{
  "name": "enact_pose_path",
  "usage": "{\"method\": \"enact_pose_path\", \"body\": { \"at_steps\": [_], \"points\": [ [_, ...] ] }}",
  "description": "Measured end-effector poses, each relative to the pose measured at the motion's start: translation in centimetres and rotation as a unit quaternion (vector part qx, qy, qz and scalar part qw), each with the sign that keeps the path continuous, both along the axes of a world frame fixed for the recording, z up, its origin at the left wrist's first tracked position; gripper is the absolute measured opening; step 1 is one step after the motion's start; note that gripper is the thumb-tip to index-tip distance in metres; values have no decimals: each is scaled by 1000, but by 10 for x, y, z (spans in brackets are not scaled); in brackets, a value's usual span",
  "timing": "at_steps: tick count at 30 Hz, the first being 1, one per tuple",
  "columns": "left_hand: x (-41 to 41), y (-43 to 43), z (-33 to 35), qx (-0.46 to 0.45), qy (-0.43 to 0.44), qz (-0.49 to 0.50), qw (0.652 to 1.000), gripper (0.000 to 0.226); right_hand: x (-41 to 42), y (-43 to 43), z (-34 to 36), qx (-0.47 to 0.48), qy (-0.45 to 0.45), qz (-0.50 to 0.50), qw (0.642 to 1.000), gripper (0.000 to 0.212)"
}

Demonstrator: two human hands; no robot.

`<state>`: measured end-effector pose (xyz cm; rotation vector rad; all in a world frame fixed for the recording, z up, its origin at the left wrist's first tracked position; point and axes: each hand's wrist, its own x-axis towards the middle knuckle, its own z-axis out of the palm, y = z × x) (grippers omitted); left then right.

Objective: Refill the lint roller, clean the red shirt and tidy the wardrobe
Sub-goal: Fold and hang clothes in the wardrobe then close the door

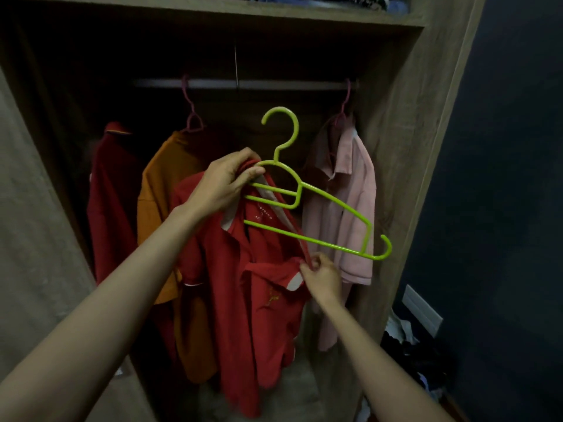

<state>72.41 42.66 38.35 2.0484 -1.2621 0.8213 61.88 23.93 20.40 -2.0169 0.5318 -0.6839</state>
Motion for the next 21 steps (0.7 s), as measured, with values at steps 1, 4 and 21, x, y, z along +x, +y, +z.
{"method": "enact_pose_path", "body": {
  "at_steps": [1,4,21],
  "points": [
    [3,8,-1,7,-14,7,1000,21,-1,-10,2,-5,0,-1,1000,19],
    [15,33,-7,19,-42,38,998,24,-13,-42,15,-28,-8,5,1000,16],
    [14,28,-35,92,-113,233,961,36,-65,-69,98,-207,-71,106,970,7]
  ]
}}
